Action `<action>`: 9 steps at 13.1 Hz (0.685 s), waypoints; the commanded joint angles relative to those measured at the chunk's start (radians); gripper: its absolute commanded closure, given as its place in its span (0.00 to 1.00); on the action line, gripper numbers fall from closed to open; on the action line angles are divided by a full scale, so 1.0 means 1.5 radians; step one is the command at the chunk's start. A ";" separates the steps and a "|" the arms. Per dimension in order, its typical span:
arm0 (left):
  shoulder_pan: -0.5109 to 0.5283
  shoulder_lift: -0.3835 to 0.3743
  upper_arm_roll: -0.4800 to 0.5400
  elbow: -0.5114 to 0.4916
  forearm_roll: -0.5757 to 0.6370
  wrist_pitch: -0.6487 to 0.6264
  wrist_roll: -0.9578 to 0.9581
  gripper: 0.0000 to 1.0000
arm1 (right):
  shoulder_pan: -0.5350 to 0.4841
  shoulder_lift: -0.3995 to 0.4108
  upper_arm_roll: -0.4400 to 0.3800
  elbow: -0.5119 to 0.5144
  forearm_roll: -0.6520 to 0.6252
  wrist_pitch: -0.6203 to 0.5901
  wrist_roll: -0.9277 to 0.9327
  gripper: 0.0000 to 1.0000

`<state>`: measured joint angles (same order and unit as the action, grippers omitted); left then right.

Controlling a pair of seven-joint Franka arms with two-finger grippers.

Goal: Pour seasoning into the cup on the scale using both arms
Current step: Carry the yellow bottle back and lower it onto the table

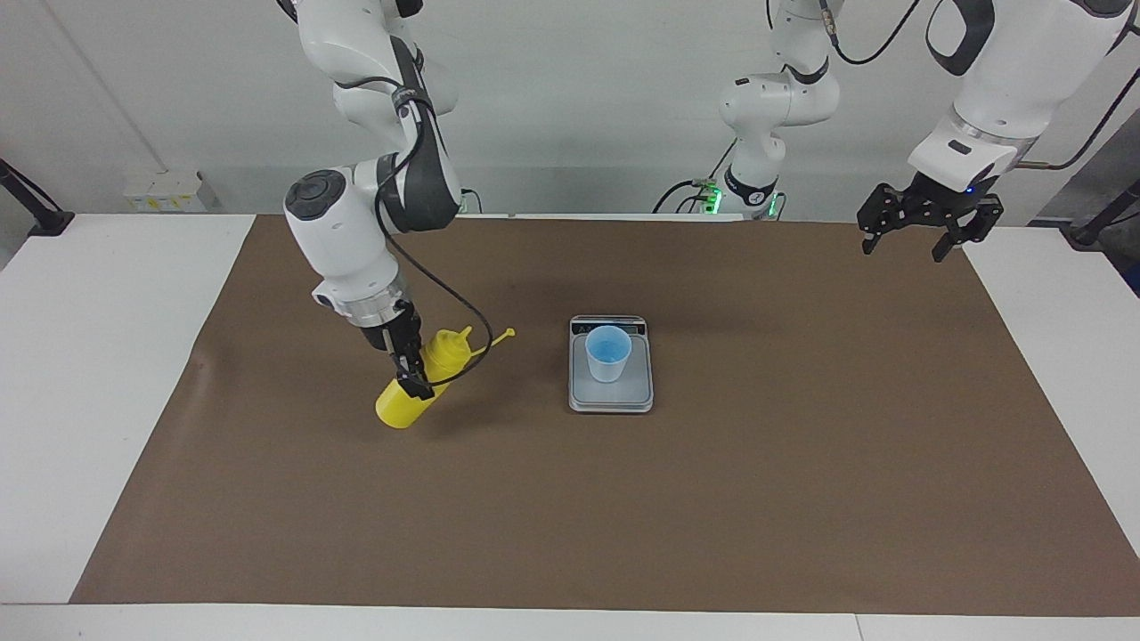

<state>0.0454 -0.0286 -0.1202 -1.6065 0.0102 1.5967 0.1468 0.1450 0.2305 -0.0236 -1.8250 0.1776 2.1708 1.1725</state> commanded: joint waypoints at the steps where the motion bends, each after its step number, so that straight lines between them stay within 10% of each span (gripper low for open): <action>1: 0.009 -0.015 -0.003 -0.011 -0.006 -0.001 -0.003 0.00 | -0.049 -0.044 0.009 -0.063 0.017 -0.014 -0.177 1.00; 9: 0.008 -0.017 -0.003 -0.015 -0.005 0.001 -0.025 0.00 | -0.303 -0.020 0.007 -0.060 0.260 -0.202 -0.318 1.00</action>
<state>0.0455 -0.0286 -0.1189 -1.6065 0.0098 1.5967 0.1178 -0.2556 0.2079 -0.0276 -1.9026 0.5097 1.8986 0.7095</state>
